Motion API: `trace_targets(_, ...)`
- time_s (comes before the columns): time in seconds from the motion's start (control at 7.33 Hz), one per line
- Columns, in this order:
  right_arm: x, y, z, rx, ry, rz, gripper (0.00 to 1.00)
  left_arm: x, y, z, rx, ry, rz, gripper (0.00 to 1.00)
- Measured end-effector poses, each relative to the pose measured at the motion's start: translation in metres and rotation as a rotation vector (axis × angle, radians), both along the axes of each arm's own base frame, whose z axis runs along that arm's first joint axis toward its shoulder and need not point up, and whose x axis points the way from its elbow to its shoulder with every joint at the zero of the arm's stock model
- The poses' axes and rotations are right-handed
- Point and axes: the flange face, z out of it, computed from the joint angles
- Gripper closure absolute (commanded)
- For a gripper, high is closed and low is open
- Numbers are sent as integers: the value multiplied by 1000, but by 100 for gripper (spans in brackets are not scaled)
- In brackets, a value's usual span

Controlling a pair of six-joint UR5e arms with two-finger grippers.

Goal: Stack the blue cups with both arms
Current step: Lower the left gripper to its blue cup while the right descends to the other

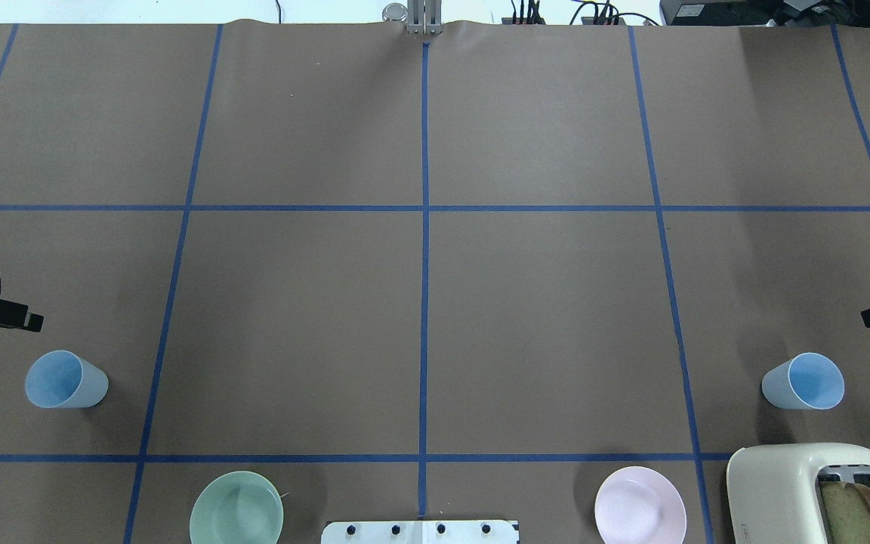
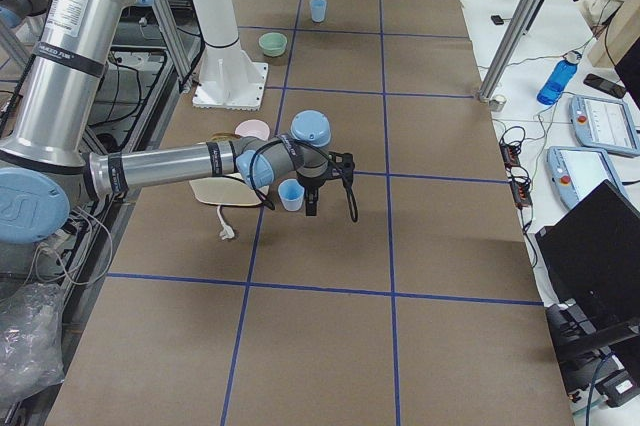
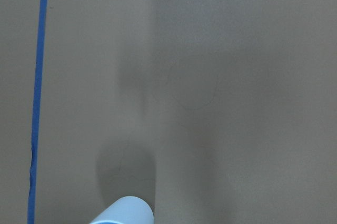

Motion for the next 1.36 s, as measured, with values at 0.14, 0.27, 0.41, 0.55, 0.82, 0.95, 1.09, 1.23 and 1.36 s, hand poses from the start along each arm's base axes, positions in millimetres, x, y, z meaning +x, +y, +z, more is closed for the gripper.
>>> trace_targets(0.14, -4, 1, 1, -4, 3, -8, 0, 7, 4, 3, 5, -14, 5, 2)
trace_targets(0.27, -6, 2, 2, -6, 4, -11, 0, 11, 8, 6, 8, -27, 11, 2)
trace_targets(0.41, -7, 2, 2, -7, 5, -13, 0, 15, 12, 9, 7, -35, 20, 2)
trace_targets(0.55, -7, 2, 2, -7, 5, -13, 0, 19, 17, 12, 5, -43, 32, 2)
trace_targets(0.82, -7, 2, 2, -7, 4, -14, 0, 29, 27, 19, 1, -59, 62, 2)
trace_targets(0.95, -7, 2, 2, -8, 3, -15, 0, 34, 31, 21, -2, -63, 78, 2)
trace_targets(1.09, -7, 2, 2, -9, 3, -15, 0, 38, 35, 23, -3, -66, 93, 2)
trace_targets(1.23, -7, 2, 2, -9, 2, -15, 0, 42, 38, 24, -4, -68, 105, 2)
trace_targets(1.36, -7, 2, 2, -9, 2, -16, 0, 46, 41, 27, -4, -75, 113, 2)
